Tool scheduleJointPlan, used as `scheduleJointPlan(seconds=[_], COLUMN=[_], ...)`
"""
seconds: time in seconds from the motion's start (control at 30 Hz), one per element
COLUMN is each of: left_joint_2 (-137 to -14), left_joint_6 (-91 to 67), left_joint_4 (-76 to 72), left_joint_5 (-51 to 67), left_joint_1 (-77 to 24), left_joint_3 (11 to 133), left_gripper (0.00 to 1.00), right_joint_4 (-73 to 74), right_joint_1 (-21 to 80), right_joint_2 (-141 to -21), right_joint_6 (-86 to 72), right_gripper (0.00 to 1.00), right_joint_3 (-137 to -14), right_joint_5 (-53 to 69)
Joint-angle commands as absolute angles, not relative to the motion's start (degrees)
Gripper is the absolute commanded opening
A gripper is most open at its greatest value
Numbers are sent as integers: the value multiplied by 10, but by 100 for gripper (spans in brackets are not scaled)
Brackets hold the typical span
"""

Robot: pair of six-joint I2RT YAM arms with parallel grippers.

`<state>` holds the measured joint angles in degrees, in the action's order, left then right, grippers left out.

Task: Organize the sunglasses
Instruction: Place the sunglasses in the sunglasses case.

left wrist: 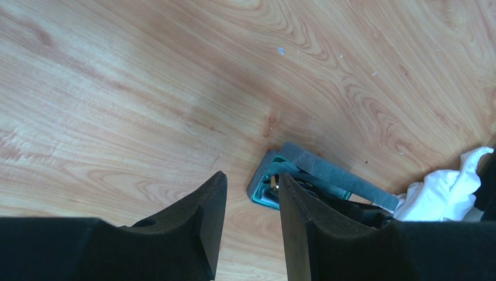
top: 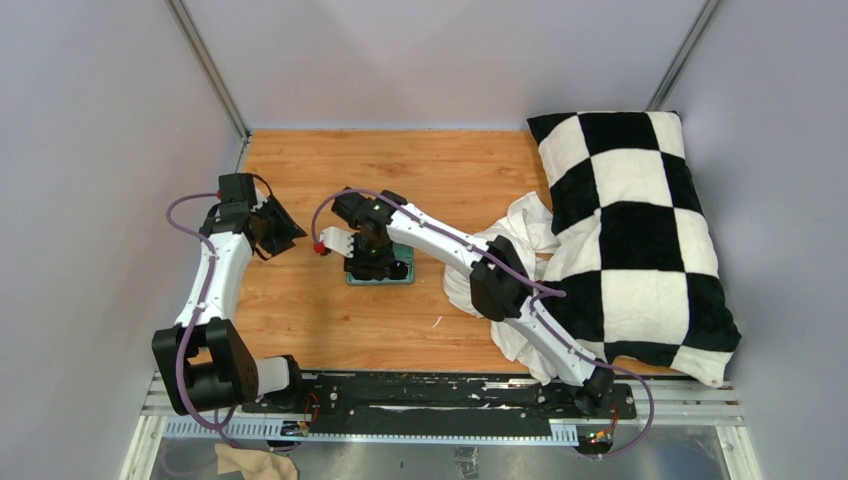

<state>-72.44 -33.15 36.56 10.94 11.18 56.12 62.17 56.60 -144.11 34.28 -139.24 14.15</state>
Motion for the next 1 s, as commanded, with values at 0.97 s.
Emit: scheduleJointPlan(seconds=[0.97], left_joint_2=[-669], left_joint_6=[-315], left_joint_4=[342], left_joint_5=[178], left_joint_1=[113], left_joint_3=[506], left_gripper=[44], right_joint_4=[396], right_joint_1=[489], right_joint_2=[-1186], right_joint_6=[165], right_gripper=[54], right_joint_3=[-1172], right_joint_5=[264])
